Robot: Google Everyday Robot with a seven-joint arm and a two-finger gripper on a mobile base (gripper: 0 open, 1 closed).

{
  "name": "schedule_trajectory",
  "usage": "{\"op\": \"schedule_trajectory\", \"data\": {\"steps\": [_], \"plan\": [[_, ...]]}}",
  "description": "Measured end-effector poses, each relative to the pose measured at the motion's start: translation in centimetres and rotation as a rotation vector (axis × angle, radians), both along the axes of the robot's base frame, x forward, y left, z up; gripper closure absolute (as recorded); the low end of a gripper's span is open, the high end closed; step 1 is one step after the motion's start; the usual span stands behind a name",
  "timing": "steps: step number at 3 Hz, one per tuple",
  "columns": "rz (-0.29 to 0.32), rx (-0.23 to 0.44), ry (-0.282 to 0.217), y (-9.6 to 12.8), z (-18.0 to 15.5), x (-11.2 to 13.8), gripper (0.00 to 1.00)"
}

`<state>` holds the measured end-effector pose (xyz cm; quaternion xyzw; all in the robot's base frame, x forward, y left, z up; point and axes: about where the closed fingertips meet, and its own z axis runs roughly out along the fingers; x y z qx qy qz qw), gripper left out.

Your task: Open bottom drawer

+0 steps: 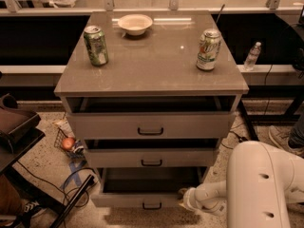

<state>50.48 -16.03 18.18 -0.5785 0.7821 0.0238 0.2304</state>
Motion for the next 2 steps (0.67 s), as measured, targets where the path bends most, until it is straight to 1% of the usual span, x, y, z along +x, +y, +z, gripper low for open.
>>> {"op": "schedule_trajectory", "data": {"steps": [1,2], "plan": [[0.0,0.0,0.0,0.0,0.0,0.0,0.46],[0.0,0.0,0.0,0.0,0.0,0.0,0.23]]}}
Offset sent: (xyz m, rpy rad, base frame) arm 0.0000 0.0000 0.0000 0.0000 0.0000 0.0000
